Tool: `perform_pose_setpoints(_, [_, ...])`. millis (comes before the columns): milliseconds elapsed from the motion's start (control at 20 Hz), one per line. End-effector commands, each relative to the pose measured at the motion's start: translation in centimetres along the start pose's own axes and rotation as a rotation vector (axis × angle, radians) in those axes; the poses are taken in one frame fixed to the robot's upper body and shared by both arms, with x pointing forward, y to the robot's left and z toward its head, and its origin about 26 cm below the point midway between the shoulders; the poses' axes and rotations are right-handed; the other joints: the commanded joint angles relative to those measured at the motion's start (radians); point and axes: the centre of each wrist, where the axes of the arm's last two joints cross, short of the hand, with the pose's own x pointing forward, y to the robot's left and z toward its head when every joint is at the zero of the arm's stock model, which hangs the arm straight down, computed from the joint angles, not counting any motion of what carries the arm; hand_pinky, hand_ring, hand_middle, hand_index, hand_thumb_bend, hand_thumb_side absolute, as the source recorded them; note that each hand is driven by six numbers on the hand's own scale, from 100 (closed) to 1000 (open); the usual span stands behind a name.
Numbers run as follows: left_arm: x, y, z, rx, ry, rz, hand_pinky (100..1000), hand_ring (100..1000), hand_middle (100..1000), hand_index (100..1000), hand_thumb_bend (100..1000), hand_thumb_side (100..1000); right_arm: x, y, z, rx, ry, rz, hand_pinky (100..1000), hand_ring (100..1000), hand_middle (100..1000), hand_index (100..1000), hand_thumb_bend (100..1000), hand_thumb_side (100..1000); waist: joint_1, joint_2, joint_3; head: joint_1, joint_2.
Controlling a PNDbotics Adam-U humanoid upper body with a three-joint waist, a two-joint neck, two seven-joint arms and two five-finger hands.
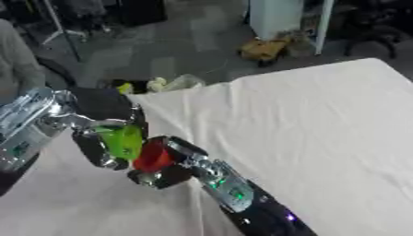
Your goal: Pour the contents of one cup into another cup.
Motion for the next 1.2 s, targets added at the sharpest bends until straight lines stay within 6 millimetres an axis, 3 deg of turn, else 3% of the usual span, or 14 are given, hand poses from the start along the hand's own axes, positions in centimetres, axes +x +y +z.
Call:
perform_pose_setpoints(50, [-0.38,1.02,0.97,-0.169,-0.109,-0.167,256,244,411,718,355,282,0.67,-0.65,-0.23,-0.005,-0.02,0.018,482,372,315,497,100,229,-0.003,-0.018,0.001,-0.001,-0.009])
perform_pose_setpoints(1200, [0.14,1.21,0.37,-0.215,-0.1,-0.271,277,263,437,725,406,303,0.38,-0.45,-0.16,0.002,-0.013,0.011,482,375,315,497,100,233,0.004,-0.021,0.002,-0.004,-0.008])
